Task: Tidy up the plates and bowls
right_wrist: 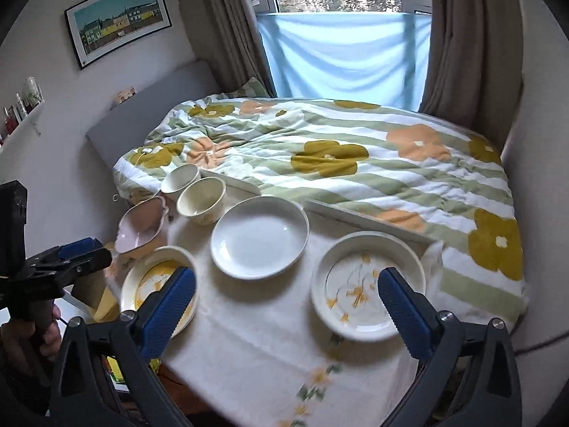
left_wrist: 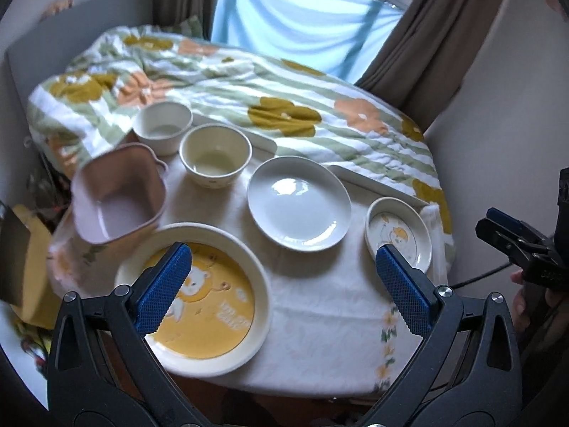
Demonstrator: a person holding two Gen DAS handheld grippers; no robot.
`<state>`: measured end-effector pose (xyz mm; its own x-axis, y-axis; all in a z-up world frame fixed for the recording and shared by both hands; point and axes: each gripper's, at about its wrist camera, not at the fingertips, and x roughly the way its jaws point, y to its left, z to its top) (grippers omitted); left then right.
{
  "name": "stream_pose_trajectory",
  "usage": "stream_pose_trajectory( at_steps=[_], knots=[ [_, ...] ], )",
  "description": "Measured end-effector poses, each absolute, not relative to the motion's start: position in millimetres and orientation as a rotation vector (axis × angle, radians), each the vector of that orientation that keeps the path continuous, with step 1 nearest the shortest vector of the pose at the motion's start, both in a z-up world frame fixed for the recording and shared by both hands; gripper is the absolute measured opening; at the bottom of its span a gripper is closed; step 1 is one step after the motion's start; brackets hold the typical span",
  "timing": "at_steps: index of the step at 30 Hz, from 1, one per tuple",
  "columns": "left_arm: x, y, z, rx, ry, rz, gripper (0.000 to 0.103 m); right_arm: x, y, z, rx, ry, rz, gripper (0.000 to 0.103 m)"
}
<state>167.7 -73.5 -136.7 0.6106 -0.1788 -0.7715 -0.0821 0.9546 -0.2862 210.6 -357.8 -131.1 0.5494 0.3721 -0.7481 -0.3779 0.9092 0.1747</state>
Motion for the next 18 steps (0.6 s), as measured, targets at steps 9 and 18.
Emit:
stream_pose_trajectory(
  at_steps=[9, 18],
  knots=[
    [262.6, -76.0, -224.0, -0.378, 1.090, -0.032, 0.101, 313.5, -341.6, -195.5, -0.027, 1.024, 0.519, 0.102],
    [312.1, -78.8, -294.7, -0.360, 1.238, 0.007, 0.075, 377.6, -305.6, -281.7, -0.089, 1.222, 0.615, 0.074]
  ],
)
